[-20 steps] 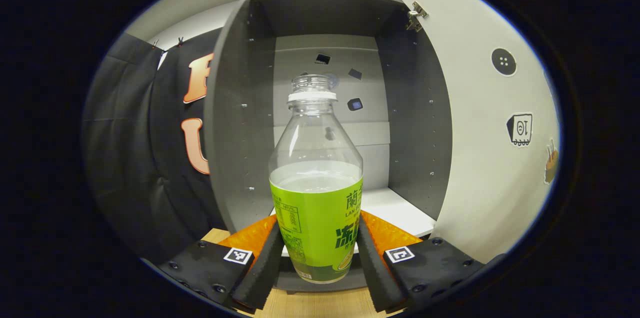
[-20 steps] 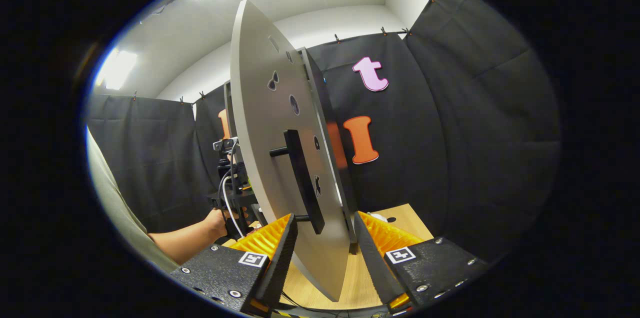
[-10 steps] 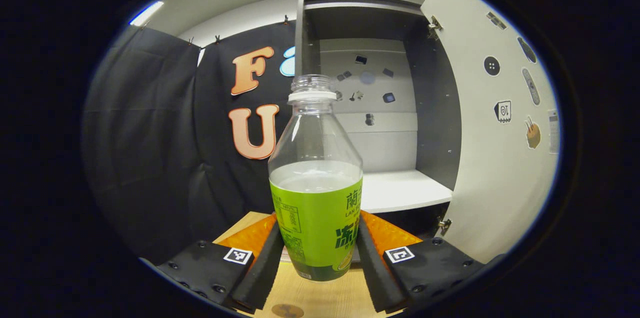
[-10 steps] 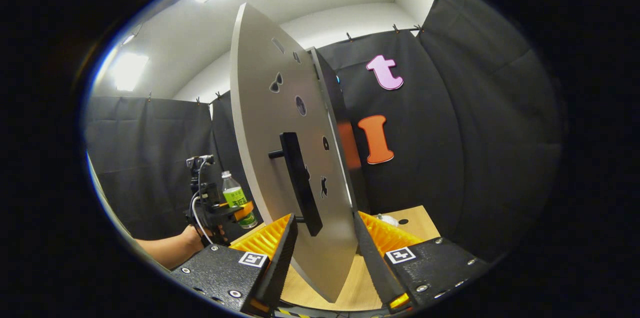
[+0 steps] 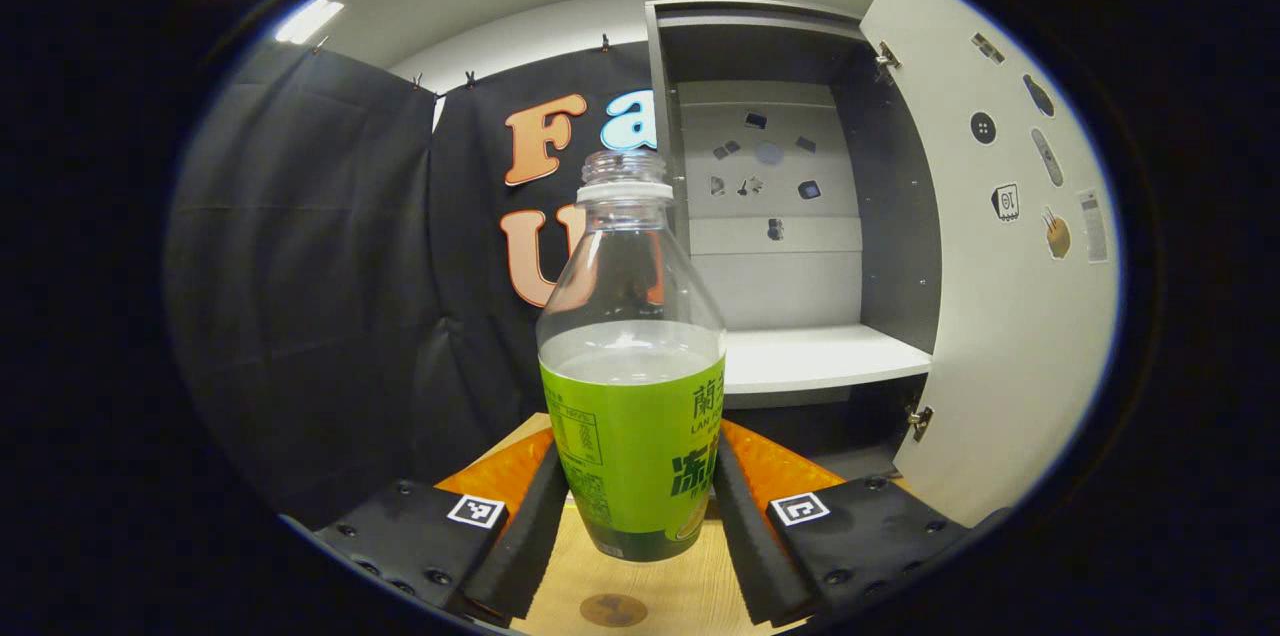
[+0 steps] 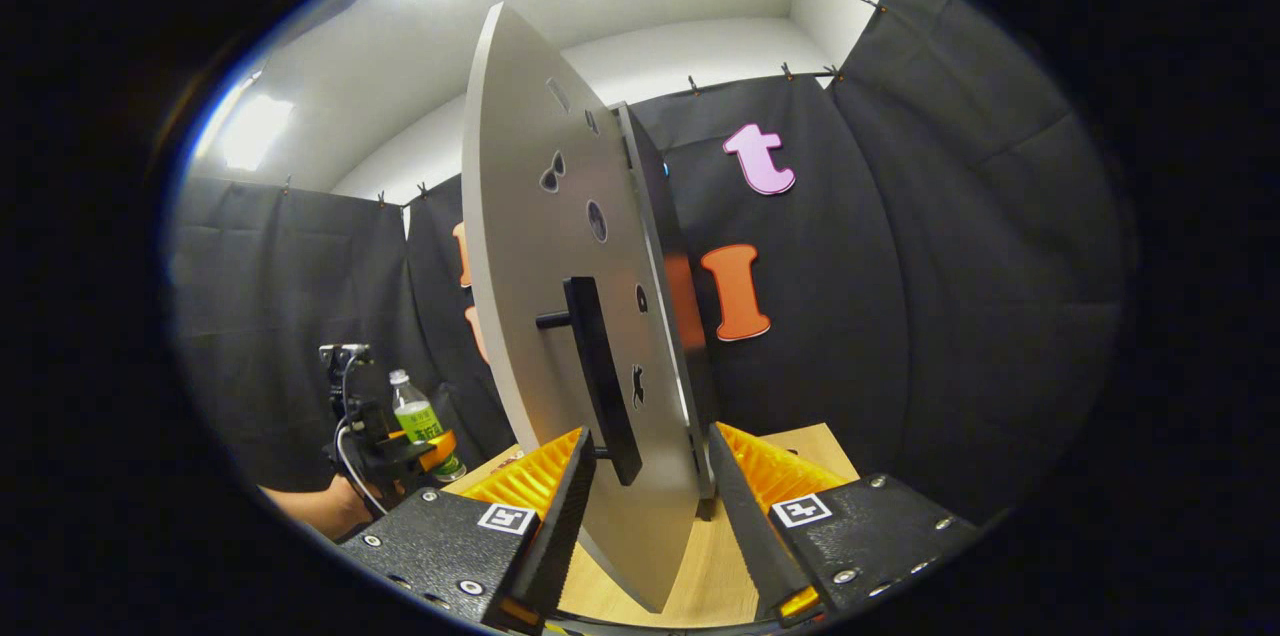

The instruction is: Open the cabinet door with the right hand, grasp the bottle in the cabinet with the left hand and place it on the coaster, then close the cabinet door with the right hand.

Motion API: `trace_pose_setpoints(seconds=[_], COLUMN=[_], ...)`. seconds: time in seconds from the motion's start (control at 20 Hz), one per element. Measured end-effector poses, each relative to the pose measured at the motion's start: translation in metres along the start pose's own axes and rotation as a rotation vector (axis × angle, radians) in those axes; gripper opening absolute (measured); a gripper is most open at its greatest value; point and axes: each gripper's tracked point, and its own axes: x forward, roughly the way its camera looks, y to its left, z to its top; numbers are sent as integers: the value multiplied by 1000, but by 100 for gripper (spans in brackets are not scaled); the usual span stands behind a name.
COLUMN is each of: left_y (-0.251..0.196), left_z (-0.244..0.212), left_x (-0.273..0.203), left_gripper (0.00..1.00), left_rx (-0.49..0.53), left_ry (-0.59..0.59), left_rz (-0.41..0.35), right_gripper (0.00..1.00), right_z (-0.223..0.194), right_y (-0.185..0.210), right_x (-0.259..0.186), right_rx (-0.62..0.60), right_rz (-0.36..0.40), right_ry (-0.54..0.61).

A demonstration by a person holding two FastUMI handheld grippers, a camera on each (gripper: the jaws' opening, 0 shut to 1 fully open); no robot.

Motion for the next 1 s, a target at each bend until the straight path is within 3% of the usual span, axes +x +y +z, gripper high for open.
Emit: trace_pose_setpoints(seconds=[0.15, 0.35, 0.7, 1.0], left_y=[2, 7, 7, 10], left_z=[-19, -54, -128, -180], left_x=[-4, -8, -9, -8], left_gripper=[82, 82, 82, 82], left_rx=[31, 71, 35, 81], left_ry=[5, 22, 86, 101], left_rz=[-44, -42, -86, -68], right_gripper=[71, 71, 71, 71], right_z=[12, 16, 5, 3], right_y=[9, 18, 19, 9], right_x=[-2, -5, -4, 4], right_rx=[-24, -52, -55, -82], right_rz=[-42, -108, -227, -293], right_ry=[-35, -69, -56, -49])
